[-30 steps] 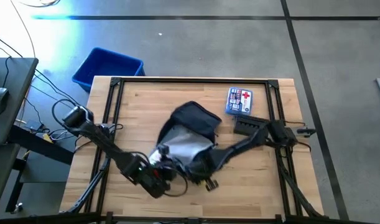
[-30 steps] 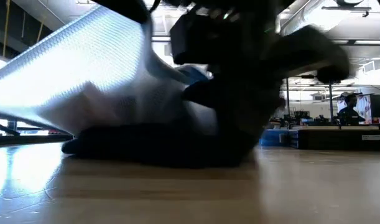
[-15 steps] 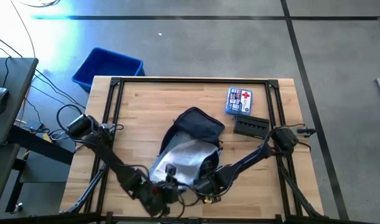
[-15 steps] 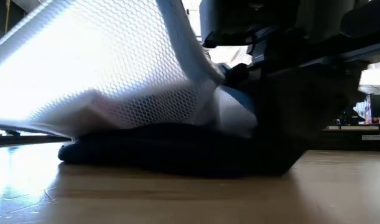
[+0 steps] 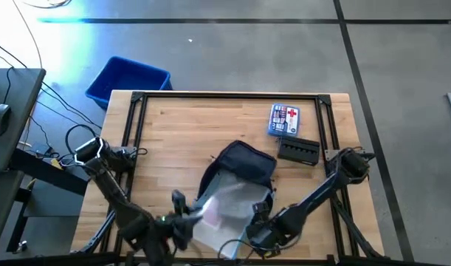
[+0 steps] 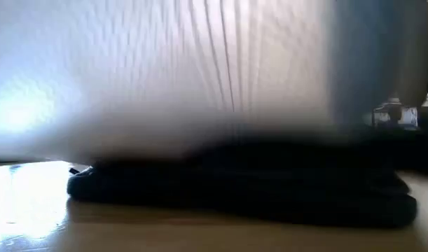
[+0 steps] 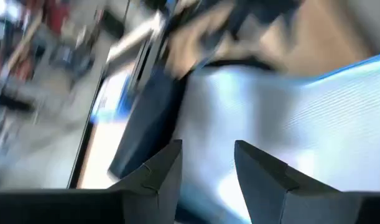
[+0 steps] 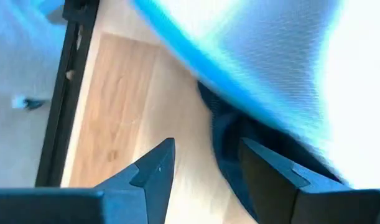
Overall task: Unpack backpack
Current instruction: Put the transparent zip bag into the black backpack
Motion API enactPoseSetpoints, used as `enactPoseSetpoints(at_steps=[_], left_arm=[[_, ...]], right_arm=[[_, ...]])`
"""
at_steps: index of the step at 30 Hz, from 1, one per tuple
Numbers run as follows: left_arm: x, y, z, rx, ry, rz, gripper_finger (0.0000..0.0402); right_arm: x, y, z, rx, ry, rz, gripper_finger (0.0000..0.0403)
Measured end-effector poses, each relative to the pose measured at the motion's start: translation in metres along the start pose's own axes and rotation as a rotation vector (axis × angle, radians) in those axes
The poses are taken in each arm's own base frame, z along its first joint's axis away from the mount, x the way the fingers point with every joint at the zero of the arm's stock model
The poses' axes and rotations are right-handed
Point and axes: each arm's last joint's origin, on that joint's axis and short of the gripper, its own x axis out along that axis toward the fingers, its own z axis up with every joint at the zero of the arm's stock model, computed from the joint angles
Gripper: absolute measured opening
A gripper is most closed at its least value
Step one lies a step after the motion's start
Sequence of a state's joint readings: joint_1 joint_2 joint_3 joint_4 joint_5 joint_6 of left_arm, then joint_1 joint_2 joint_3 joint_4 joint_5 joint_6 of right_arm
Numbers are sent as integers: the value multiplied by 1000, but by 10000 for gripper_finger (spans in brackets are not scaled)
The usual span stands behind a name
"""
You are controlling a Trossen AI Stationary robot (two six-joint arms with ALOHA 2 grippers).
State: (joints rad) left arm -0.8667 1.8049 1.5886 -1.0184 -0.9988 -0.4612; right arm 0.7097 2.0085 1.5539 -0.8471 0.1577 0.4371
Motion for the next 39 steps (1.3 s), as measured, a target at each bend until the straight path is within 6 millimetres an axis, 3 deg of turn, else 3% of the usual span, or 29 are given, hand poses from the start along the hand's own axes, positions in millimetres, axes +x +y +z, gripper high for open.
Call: enactPoseSetpoints(at_steps=[4, 8, 13, 18, 24, 29, 32, 36, 39], left_arm=[[21, 14, -21, -13, 145, 83, 109], [53, 19, -42, -6, 246, 126, 100], [97, 18, -65, -29, 335, 44, 94], [115, 14, -76, -70, 351, -50, 94], [117, 7, -78, -95, 341, -138, 94], [119, 2, -72, -82, 299, -198, 94], [118, -1, -70, -80, 278, -224, 94], [101, -3, -59, -62, 222, -191, 93], [83, 4, -49, -73, 169, -106, 92]], right_arm=[[-18, 13, -9, 16, -70, -90, 167], [-21, 17, -17, 73, -127, -258, 167], [-14, 12, -26, 36, -81, -426, 167], [2, 12, -26, -83, -87, -545, 167], [33, -1, -23, -191, 24, -615, 167], [45, -22, -16, -163, 30, -728, 161], [53, -34, -12, -152, 61, -734, 123], [55, -41, -8, -152, 51, -767, 25], [53, -42, -8, -172, 32, -822, 10]])
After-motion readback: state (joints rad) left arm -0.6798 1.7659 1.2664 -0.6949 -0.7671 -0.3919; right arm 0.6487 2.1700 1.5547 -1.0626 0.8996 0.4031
